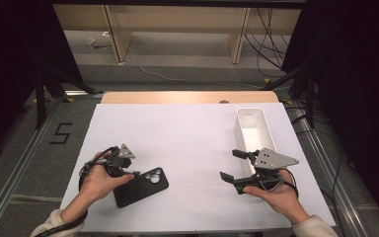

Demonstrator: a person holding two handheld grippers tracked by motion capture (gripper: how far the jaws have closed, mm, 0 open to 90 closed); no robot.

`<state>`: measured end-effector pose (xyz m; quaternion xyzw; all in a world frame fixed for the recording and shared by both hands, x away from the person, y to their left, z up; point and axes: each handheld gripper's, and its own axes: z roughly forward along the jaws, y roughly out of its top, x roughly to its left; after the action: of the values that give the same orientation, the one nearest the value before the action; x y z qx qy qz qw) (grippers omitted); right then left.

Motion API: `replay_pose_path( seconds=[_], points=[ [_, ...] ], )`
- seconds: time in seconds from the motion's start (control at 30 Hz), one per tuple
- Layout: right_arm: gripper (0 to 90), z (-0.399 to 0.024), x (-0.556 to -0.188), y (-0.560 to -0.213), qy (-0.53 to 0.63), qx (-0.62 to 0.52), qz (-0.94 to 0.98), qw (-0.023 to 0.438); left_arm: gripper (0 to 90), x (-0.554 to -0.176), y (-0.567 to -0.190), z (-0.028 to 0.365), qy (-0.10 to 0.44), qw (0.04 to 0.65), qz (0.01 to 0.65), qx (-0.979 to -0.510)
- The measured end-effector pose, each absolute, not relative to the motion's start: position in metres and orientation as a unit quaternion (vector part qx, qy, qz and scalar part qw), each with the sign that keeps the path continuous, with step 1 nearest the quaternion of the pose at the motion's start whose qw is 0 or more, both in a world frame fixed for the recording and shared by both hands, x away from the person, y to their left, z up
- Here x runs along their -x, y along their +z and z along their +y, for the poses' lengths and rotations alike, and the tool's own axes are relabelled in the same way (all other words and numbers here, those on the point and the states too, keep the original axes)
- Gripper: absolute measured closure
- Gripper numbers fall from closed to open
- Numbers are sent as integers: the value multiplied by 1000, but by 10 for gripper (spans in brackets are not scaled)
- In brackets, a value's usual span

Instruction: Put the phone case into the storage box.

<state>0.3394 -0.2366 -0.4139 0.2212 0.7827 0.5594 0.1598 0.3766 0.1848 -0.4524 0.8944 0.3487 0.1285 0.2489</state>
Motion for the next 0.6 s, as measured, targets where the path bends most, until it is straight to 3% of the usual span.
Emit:
replay_pose_path(
  seconds=[0.13,0.3,0.6],
  points=[
    [174,-237,-339,-414,560,-221,782,161,149,-371,-457,172,85,211,301,-926],
    [174,-237,-339,-414,561,-221,781,161,73,-369,-462,166,80,181,277,-940],
    [173,-236,-339,-414,559,-220,783,160,62,-368,-463,165,72,167,265,-947]
  ],
)
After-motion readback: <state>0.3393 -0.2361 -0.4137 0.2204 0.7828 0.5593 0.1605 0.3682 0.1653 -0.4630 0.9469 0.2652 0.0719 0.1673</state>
